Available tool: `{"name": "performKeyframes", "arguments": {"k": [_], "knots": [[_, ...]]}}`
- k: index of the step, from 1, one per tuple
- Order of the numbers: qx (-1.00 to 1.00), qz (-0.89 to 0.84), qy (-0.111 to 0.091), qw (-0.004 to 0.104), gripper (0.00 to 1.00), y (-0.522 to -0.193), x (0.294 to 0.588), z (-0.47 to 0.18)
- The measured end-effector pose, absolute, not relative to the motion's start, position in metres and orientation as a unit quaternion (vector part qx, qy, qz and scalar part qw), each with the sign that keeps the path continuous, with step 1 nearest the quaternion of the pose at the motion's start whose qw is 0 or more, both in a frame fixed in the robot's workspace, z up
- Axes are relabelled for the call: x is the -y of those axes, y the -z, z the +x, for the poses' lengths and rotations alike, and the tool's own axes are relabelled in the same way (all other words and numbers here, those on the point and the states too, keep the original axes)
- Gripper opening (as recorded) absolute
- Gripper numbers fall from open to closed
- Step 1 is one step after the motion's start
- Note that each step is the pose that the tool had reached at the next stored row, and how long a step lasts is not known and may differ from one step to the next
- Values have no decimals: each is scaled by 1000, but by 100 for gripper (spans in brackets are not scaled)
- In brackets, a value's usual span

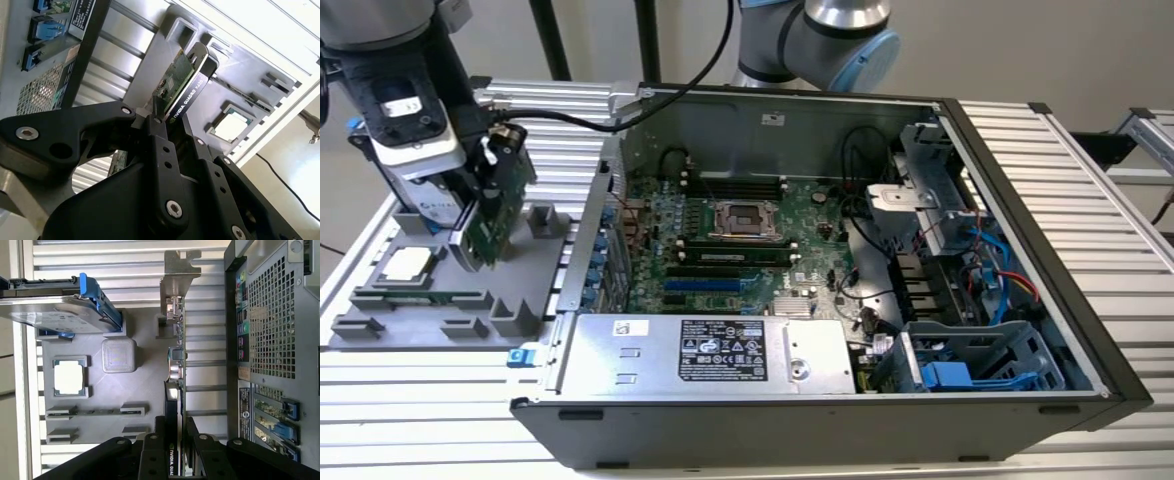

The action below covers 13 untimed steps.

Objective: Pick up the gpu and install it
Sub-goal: 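Pick up the gpu and move the gpu toward the slot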

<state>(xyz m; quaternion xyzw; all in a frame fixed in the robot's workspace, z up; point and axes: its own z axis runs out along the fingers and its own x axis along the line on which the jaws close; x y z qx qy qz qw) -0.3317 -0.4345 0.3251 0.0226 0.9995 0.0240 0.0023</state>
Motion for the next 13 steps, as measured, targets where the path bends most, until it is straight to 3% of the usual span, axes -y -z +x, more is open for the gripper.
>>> {"name": "performKeyframes", "arguments": {"k": [13], "knots": [[-999,23,-24,2,0,-331,435,-332]]}}
